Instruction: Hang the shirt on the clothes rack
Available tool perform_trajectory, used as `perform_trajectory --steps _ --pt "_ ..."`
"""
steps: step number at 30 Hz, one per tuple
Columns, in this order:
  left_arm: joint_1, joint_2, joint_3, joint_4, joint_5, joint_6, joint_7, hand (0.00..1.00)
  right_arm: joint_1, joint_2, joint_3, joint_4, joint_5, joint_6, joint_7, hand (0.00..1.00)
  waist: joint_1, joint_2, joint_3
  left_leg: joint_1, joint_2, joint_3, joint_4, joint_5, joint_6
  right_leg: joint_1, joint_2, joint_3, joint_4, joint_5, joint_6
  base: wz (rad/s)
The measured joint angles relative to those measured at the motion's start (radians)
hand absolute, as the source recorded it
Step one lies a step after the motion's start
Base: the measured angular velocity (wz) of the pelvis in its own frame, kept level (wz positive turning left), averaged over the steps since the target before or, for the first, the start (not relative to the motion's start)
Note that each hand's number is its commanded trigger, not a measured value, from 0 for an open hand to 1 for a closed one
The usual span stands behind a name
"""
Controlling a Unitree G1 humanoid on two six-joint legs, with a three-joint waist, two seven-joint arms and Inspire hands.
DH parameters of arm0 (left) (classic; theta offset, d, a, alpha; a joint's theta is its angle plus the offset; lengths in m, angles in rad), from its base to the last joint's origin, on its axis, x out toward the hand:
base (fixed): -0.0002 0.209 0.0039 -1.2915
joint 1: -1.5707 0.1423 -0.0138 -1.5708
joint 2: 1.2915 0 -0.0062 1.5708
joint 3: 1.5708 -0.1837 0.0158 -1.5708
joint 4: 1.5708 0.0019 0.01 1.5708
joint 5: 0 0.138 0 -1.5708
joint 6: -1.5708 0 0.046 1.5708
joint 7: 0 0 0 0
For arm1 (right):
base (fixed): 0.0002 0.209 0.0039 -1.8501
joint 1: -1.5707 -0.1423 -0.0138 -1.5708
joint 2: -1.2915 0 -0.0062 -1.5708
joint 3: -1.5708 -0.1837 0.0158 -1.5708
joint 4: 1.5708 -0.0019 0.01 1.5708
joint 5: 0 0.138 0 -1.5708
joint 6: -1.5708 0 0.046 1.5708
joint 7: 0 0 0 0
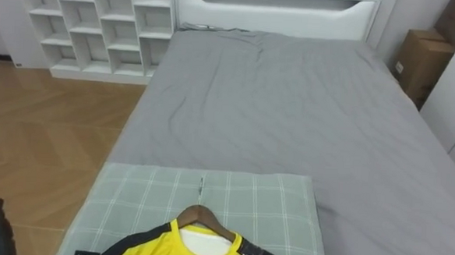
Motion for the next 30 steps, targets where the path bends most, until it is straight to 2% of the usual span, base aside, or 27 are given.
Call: perform_trajectory --steps 5,12,16,22,24,30 --pt "-0.033 0.004 -0.014 0.0 0.053 0.001 0.0 0.0 0.0 -0.022 0.006 0.0 0.002 0.002 0.026 0.0 -0.019 0.004 0.0006 -0.001 0.0 -0.005 0.003 0.0 0.0 0.002 0.0 -0.005 -0.001 0.0 0.0 0.01" --pt "-0.053 0.007 -0.016 0.0 0.062 0.013 -0.012 0.0 -0.002 -0.022 -0.006 0.004 0.009 0.004 0.036 0.0 -0.049 0.005 0.0007 0.001 -0.001 0.0 0.001 0.0 0.0 0.003 0.0 0.0 -0.001 0.0 0.0 0.0" --pt "-0.061 0.006 -0.02 0.0 0.088 0.02 -0.026 0.0 0.007 -0.022 -0.034 0.004 0.008 0.008 0.037 0.0 -0.054 0.007 0.0025 0.004 0.0 0.002 0.001 0.0 0.0 0.005 0.0 -0.001 -0.001 0.0 0.0 0.0" --pt "-0.071 0.006 -0.019 0.002 0.126 0.044 -0.058 0.0 0.017 -0.025 -0.07 0.005 0.006 0.011 0.034 0.0 -0.067 0.014 0.0066 0.005 0.001 0.003 0.0 -0.001 -0.001 0.009 0.0 -0.002 0.0 0.0 -0.001 0.0" --pt "-0.071 0.006 -0.019 0.002 0.126 0.062 -0.065 0.0 0.018 -0.026 -0.071 0.004 0.006 0.012 0.025 0.0 -0.077 0.02 0.0095 0.005 0.001 0.005 0.001 -0.001 -0.001 0.009 0.0 -0.001 0.0 0.0 -0.001 0.0" --pt "-0.072 0.006 -0.02 0.002 0.174 0.074 -0.085 0.0 0.034 -0.03 -0.079 -0.004 0.004 0.013 0.002 0.0 -0.081 0.031 0.0032 0.003 0.002 0.016 0.001 -0.001 -0.001 0.0 0.0 0.014 0.001 0.0 -0.001 -0.06"
